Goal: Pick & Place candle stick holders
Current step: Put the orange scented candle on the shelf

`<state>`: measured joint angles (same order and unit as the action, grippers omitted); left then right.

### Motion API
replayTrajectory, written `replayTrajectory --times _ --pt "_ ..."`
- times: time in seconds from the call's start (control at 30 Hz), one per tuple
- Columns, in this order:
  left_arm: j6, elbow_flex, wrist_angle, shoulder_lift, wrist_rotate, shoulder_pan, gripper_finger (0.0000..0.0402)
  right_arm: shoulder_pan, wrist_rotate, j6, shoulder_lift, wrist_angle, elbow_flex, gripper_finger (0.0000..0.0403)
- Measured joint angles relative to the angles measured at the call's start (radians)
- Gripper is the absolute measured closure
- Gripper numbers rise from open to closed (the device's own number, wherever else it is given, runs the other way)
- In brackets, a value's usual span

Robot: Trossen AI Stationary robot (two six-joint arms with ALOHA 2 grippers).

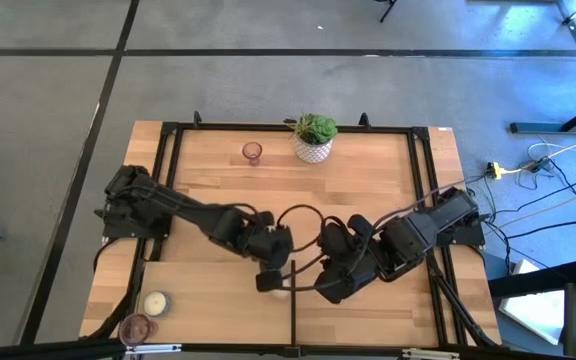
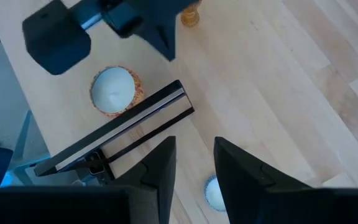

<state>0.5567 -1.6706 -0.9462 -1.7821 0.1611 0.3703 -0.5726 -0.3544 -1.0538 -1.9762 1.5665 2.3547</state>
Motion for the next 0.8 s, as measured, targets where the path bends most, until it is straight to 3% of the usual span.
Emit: replayTrajectory --times 0.13,0.8 --pt "-0.011 0.028 0.064 0.000 -0.082 0.003 0.0400 -0.011 -0.010 -0.005 0.000 0.001 0.000 0.0290" --pt "0.077 0.031 0.126 -0.030 -0.131 0.083 0.0400 -0.014 -0.012 -0.022 0.000 0.004 0.000 0.0290"
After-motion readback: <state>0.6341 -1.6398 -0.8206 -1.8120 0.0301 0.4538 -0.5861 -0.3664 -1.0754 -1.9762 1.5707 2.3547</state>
